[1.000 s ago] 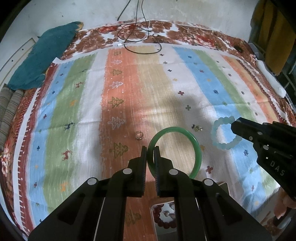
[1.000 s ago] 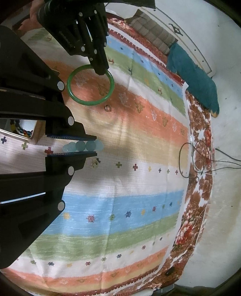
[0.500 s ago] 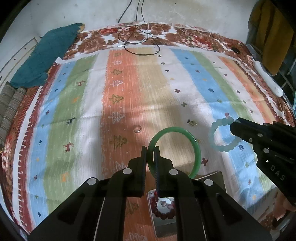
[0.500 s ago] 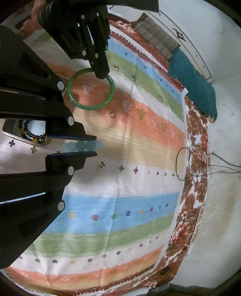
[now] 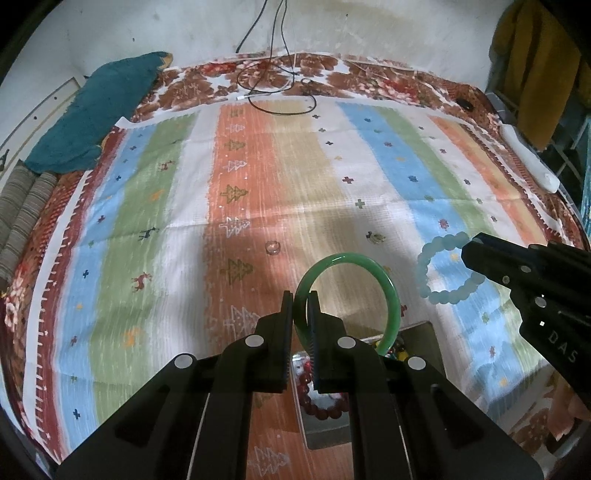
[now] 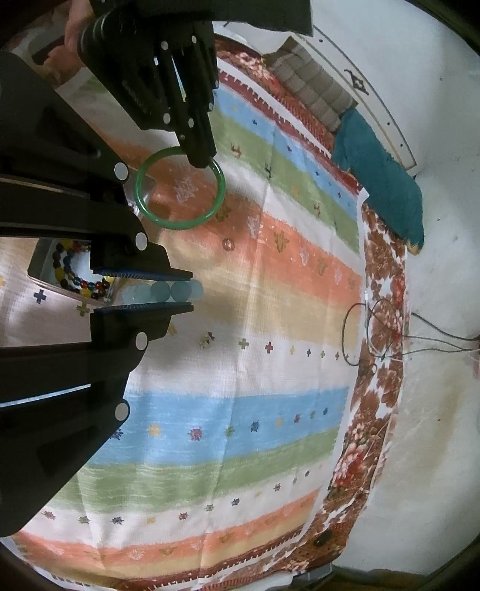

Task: Organize jewelry
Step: 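Carry the jade bangle and light blue bracelet into the silver tin and open both tools, then move both open tools back toward the small metal rings on the cloth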

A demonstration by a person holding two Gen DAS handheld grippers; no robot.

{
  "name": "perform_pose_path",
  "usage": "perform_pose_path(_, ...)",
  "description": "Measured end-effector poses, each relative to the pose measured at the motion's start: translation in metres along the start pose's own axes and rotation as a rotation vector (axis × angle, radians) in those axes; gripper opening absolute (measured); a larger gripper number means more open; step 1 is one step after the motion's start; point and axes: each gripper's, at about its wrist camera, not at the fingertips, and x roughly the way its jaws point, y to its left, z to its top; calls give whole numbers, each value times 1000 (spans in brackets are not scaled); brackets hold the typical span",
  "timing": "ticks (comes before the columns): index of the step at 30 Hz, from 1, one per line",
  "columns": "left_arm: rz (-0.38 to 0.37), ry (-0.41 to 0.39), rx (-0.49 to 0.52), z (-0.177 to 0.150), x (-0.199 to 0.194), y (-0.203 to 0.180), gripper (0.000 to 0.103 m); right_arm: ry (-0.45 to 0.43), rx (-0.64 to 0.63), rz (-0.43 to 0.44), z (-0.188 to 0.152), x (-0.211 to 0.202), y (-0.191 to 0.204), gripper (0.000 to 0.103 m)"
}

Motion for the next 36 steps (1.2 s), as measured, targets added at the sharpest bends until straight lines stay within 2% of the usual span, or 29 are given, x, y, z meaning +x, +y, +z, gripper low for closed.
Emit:
perform_pose_path(12,12,-28,29,-20,-18,-8,7,-21,-26,30,-21,-22,13,12)
perform_pose_path(24,-2,-30,43,-36,-27,-15,8,0,-43,50,-36,-26,22,12)
perform_pose_path(27,4,4,49,-38,-21,-17,14,13,-29,40,-37,-22,20,13)
perform_pose_path(30,39,0,30,-36,-21,-12,14,-2,-8,25,-35,-23,14,26)
perform_pose_path(33,37,0,13,-35,-21,-7,14,12,6,8,-34,-20,8,27)
perform_pose_path(36,44,0,7,-34,-21,-5,27,29,9,-2,-34,-16,6,27)
